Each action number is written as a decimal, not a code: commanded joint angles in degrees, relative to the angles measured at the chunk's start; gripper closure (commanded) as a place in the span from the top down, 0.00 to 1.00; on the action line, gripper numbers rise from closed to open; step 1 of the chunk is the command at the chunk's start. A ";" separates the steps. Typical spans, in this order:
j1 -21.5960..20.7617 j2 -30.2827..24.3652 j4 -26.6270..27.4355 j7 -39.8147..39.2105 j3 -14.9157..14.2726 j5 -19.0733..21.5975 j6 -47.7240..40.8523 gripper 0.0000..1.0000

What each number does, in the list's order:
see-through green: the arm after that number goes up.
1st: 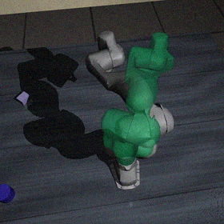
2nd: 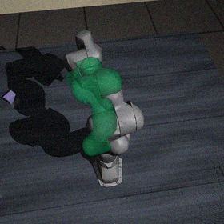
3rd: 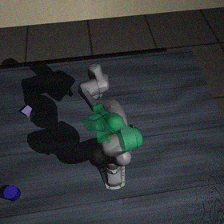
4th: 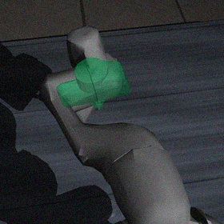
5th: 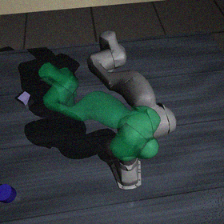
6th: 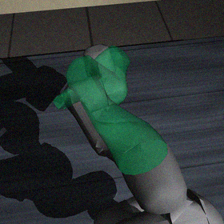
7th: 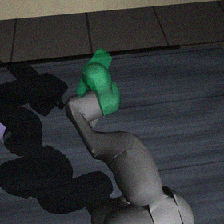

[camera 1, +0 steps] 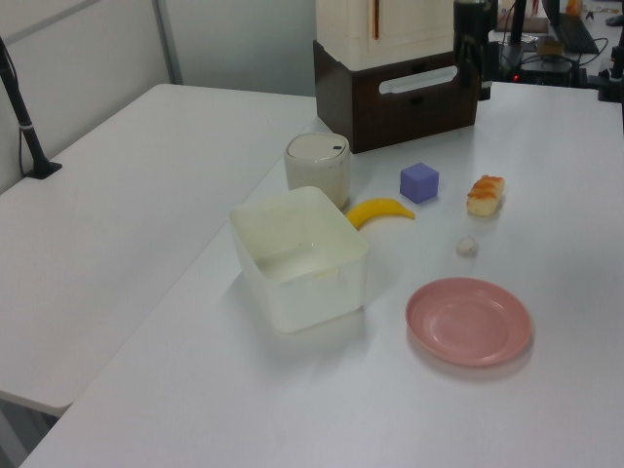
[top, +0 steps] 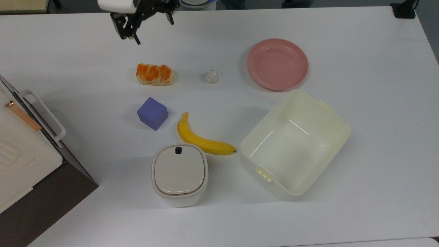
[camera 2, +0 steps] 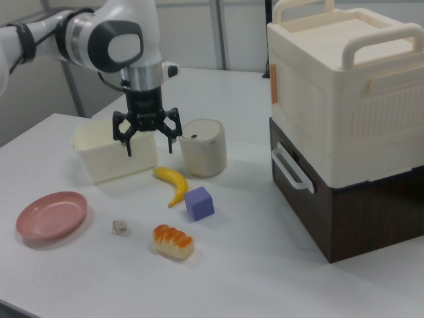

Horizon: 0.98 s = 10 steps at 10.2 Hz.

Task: Put the bread on a plate
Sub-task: 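Move the gripper down over the orange-glazed bread roll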

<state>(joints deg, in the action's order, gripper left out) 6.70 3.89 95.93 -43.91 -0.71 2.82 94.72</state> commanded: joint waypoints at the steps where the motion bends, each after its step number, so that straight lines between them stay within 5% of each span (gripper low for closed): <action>1: -1.07 -1.78 10.82 -13.80 0.27 -2.89 12.55 1.00; 6: -5.03 -1.69 27.53 -16.20 0.27 -13.09 32.42 1.00; 10: -2.67 -0.38 32.74 -19.18 -0.08 -19.94 39.92 1.00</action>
<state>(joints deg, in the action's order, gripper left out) 2.30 4.23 125.00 -59.25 -0.10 -13.82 130.76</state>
